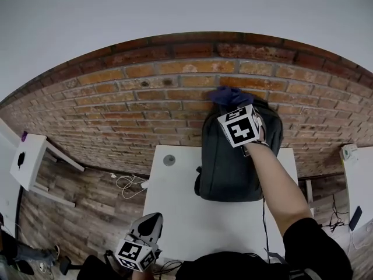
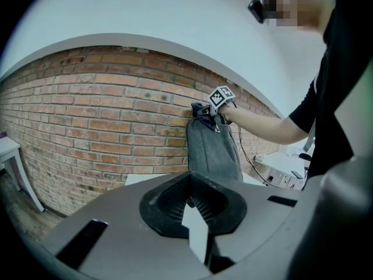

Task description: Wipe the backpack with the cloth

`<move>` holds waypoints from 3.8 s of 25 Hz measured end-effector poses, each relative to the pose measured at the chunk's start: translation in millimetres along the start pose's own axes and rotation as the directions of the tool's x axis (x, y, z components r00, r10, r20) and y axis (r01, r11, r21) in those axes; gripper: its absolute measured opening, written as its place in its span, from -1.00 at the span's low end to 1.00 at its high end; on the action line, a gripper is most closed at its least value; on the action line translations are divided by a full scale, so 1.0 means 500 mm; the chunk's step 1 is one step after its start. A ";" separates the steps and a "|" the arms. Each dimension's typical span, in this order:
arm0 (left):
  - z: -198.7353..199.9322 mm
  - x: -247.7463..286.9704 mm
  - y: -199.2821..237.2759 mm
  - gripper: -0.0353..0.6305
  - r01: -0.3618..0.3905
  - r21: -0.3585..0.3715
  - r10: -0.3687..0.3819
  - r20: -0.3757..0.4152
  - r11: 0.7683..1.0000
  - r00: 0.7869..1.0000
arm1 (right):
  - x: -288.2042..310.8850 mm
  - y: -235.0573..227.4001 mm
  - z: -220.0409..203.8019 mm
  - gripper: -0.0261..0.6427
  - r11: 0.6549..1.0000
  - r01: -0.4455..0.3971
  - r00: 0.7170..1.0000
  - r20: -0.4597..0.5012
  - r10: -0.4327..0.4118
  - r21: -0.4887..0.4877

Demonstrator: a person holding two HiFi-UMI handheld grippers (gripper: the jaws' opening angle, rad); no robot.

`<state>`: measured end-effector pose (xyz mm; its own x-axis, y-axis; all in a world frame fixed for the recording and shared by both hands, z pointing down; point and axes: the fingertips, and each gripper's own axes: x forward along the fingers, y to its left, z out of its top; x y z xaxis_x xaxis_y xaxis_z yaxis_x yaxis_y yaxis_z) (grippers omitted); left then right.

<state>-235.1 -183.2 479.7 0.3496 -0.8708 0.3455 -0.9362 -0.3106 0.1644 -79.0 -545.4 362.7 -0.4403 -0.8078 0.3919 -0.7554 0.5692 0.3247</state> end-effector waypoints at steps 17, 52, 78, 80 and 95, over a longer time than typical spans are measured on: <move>0.021 0.052 -0.128 -0.91 0.101 0.048 -0.100 -0.018 0.994 0.995 | -0.104 -0.234 -0.119 -0.73 0.985 0.145 0.989 -0.010 -0.145 0.095; 0.038 0.072 -0.149 -0.91 0.162 0.108 -0.160 -0.031 0.981 0.987 | -0.197 -0.292 -0.252 -0.73 0.947 0.272 0.962 -0.063 -0.265 0.173; 0.038 0.081 -0.160 -0.91 0.228 0.137 -0.223 -0.055 0.964 0.973 | -0.218 -0.170 -0.483 -0.73 0.935 0.246 0.954 -0.234 -0.187 0.254; 0.038 0.082 -0.161 -0.91 0.232 0.139 -0.226 -0.057 0.963 0.972 | -0.222 -0.157 -0.504 -0.73 0.934 0.244 0.953 -0.246 -0.179 0.262; 0.042 0.080 -0.160 -0.91 0.236 0.146 -0.229 -0.061 0.961 0.971 | -0.247 -0.061 -0.681 -0.73 0.907 0.241 0.934 -0.336 -0.120 0.346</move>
<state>-147.0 -201.0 460.8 0.5565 -0.7515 0.3544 -0.8222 -0.5595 0.1046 163.8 -410.8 597.5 -0.1572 -0.7716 0.6163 -0.9591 0.2681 0.0910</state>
